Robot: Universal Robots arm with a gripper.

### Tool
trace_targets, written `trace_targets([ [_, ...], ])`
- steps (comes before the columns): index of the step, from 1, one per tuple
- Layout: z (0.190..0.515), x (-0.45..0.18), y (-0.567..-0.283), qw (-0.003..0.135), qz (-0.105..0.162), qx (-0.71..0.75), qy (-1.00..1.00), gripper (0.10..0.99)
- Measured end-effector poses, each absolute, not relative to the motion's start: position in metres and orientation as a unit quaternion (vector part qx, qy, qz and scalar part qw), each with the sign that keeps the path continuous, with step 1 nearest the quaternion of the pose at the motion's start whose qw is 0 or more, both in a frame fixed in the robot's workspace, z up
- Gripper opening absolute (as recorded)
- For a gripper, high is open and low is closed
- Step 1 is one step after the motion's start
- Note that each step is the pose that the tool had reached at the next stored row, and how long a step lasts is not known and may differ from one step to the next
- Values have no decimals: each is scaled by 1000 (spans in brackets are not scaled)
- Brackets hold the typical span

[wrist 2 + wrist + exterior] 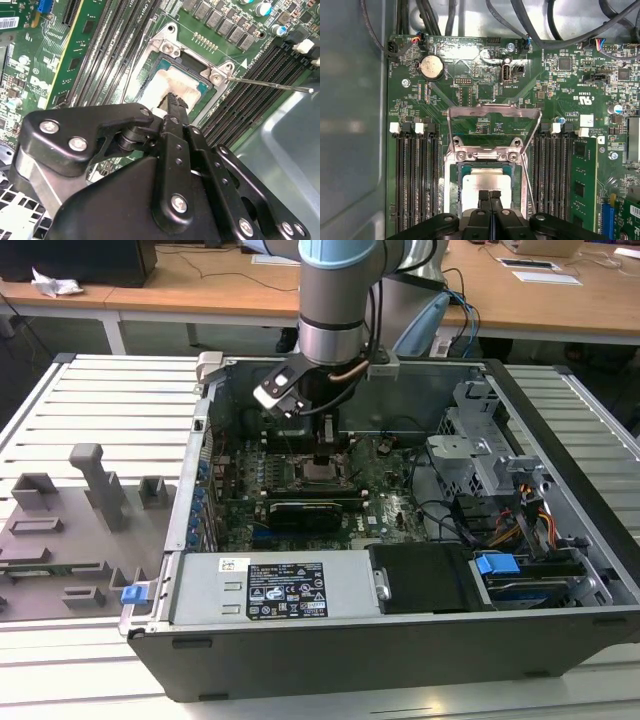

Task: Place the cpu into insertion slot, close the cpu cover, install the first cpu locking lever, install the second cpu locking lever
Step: 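Close the cpu cover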

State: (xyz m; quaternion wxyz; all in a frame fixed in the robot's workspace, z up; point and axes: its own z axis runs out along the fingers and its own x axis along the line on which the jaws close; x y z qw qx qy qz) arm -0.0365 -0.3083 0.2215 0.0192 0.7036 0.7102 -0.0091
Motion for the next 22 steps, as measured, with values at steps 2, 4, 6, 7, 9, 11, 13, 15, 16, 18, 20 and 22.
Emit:
trace_targets([
  [2, 224, -36, -308, 19, -9, 704, 710, 110],
  [4, 227, -36, -308, 19, -9, 704, 710, 110],
  [6, 231, -36, -308, 19, -9, 704, 710, 110],
  [7, 233, -36, -308, 20, -10, 703, 711, 110],
  [9, 237, -36, -308, 20, -10, 703, 711, 110],
  [11, 240, -36, -308, 20, -10, 702, 711, 110],
  [13, 242, -36, -308, 20, -10, 702, 711, 110],
  [15, 248, -37, -308, 20, -10, 702, 711, 110],
  [16, 250, -37, -308, 20, -10, 702, 711, 110],
  [18, 257, -37, -308, 21, -11, 702, 711, 110],
  [20, 262, -37, -308, 21, -11, 702, 711, 110],
  [22, 265, -37, -308, 22, -11, 702, 711, 110],
])
